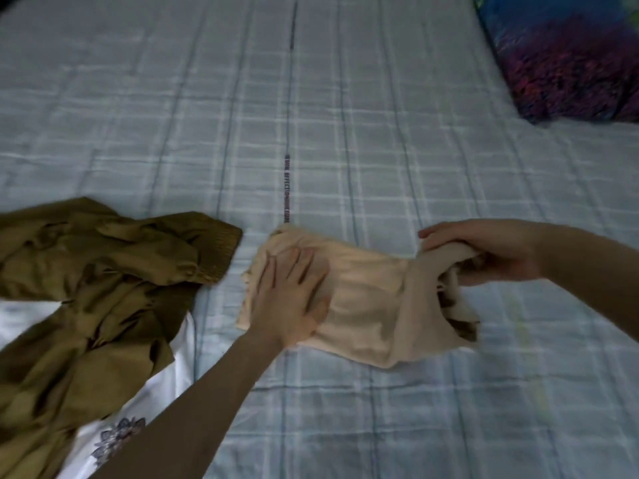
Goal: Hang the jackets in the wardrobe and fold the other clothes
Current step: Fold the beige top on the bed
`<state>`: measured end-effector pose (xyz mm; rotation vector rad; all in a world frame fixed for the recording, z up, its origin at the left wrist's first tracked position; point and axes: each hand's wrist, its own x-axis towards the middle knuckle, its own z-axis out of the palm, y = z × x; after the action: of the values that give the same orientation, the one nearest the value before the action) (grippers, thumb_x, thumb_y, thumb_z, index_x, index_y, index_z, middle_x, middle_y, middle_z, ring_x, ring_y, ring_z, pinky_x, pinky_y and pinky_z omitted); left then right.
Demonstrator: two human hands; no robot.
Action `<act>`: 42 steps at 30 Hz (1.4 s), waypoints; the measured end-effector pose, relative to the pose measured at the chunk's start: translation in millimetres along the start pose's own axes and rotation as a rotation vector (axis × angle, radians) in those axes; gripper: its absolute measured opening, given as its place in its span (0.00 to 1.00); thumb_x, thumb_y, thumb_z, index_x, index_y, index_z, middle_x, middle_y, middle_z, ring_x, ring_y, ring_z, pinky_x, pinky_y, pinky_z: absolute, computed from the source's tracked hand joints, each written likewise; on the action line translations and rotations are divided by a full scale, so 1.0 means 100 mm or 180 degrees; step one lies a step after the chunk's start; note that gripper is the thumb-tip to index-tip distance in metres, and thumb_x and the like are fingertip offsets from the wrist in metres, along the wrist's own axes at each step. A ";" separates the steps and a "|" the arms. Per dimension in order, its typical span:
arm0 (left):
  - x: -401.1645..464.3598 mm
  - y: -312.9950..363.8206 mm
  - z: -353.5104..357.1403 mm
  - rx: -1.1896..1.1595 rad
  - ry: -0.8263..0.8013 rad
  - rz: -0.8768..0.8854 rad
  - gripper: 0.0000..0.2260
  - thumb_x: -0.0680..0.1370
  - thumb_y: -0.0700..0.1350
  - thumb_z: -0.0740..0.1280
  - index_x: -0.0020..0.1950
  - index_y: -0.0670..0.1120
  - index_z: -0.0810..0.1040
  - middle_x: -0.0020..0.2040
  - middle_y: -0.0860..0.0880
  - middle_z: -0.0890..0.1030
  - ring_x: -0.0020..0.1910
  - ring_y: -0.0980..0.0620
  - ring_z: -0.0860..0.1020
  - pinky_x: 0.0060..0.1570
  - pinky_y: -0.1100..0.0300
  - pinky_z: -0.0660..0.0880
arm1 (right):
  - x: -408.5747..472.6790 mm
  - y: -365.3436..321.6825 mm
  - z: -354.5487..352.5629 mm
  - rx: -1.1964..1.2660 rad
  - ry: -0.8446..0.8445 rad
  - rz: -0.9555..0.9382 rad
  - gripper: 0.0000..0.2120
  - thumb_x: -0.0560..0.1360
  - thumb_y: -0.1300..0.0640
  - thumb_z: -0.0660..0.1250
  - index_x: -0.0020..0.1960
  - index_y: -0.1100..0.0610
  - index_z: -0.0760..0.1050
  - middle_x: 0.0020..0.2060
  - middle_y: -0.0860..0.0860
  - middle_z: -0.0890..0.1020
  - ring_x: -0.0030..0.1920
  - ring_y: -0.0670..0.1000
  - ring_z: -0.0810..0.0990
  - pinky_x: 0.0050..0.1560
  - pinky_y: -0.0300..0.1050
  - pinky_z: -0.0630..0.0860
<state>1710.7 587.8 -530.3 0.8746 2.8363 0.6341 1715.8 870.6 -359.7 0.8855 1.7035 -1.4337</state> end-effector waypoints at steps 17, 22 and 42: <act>-0.15 -0.34 -0.54 -0.2912 -0.0352 -0.2196 0.18 0.71 0.40 0.74 0.57 0.51 0.73 0.51 0.54 0.79 0.49 0.55 0.77 0.38 0.66 0.71 | 0.66 0.11 1.48 -0.2605 0.2162 -0.2187 0.17 0.75 0.58 0.59 0.63 0.53 0.70 0.62 0.55 0.73 0.62 0.58 0.71 0.61 0.56 0.70; -0.34 -0.36 -0.56 -0.2367 0.0417 -0.1758 0.27 0.72 0.33 0.69 0.66 0.52 0.67 0.55 0.52 0.77 0.48 0.59 0.76 0.38 0.73 0.71 | 0.95 0.77 1.38 -0.3478 0.2027 -0.1660 0.31 0.76 0.38 0.43 0.78 0.44 0.47 0.78 0.54 0.46 0.77 0.59 0.44 0.74 0.65 0.50; 0.03 -0.36 -0.29 0.1031 -0.0295 -0.0245 0.24 0.81 0.56 0.46 0.79 0.60 0.53 0.80 0.56 0.49 0.79 0.47 0.44 0.74 0.40 0.38 | 1.21 0.75 1.36 -0.3268 0.1515 -0.1635 0.32 0.78 0.38 0.48 0.78 0.41 0.38 0.78 0.54 0.37 0.76 0.59 0.34 0.75 0.61 0.39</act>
<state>1683.3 552.5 -519.2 0.8062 2.9155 0.1207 1733.7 752.7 -516.6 0.1970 2.7421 -0.4113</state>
